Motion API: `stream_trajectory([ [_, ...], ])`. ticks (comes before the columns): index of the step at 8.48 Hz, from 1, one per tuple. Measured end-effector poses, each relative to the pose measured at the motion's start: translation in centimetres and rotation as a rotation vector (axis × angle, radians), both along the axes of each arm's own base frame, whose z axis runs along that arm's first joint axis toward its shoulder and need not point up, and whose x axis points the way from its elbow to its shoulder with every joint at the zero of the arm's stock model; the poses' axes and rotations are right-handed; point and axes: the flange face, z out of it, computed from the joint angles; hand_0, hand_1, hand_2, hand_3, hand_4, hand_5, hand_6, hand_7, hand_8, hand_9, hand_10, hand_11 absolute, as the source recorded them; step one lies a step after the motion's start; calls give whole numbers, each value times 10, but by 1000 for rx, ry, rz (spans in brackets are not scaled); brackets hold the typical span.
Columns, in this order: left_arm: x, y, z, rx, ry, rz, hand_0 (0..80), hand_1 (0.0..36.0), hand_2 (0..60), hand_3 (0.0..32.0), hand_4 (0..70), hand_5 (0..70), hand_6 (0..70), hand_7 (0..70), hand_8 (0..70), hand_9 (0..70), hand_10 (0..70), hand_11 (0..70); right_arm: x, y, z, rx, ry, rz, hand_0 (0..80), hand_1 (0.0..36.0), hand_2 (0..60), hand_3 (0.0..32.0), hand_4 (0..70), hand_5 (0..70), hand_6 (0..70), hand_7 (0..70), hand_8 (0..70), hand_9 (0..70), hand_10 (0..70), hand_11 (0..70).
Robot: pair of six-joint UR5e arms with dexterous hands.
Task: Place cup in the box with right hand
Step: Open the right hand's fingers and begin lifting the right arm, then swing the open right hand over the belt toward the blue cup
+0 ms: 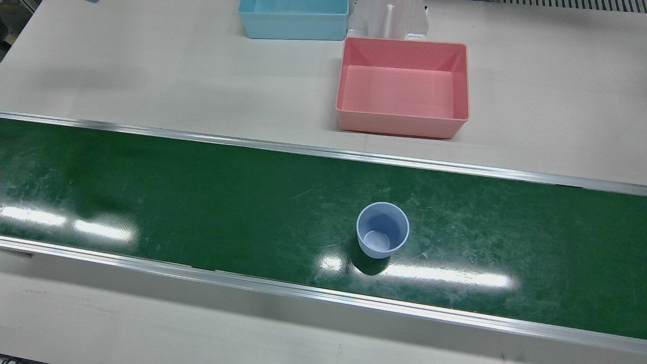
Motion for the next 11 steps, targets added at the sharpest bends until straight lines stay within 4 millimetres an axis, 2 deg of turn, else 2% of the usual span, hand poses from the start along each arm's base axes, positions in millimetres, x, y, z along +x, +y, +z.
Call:
stream_trajectory([
  [1, 0, 0, 0, 0, 0, 0, 0, 0, 0, 0, 0, 0, 0, 0, 0, 0, 0, 0, -1, -1, -3, 10, -1, -7, 800, 292, 0, 0, 282, 155, 171, 613, 329, 415, 266, 409],
  [3, 0, 0, 0, 1, 0, 0, 0, 0, 0, 0, 0, 0, 0, 0, 0, 0, 0, 0, -7, 1, -19, 48, -4, -66, 800, 302, 0, 0, 170, 162, 167, 602, 330, 411, 254, 395],
  [4, 0, 0, 0, 1, 0, 1, 0, 0, 0, 0, 0, 0, 0, 0, 0, 0, 0, 0, -6, 1, -31, 71, -16, -82, 800, 305, 0, 0, 146, 164, 167, 600, 330, 412, 253, 396],
  [5, 0, 0, 0, 1, 0, 1, 0, 0, 0, 0, 0, 0, 0, 0, 0, 0, 0, 0, -6, 0, -39, 83, -29, -93, 800, 306, 0, 0, 214, 161, 173, 631, 331, 419, 257, 400],
  [6, 0, 0, 0, 1, 0, 1, 0, 0, 0, 0, 0, 0, 0, 0, 0, 0, 0, 0, -8, -5, -39, 85, -36, -99, 800, 302, 0, 0, 233, 159, 174, 633, 331, 420, 259, 401],
  [8, 0, 0, 0, 1, 0, 1, 0, 0, 0, 0, 0, 0, 0, 0, 0, 0, 0, 0, -11, -12, -37, 84, -39, -104, 800, 301, 0, 0, 231, 159, 172, 625, 331, 418, 258, 401],
  [11, 0, 0, 0, 1, 0, 0, 0, 0, 0, 0, 0, 0, 0, 0, 0, 0, 0, 0, -21, -24, -50, 116, -32, -116, 800, 268, 0, 0, 236, 147, 178, 647, 344, 434, 259, 397],
])
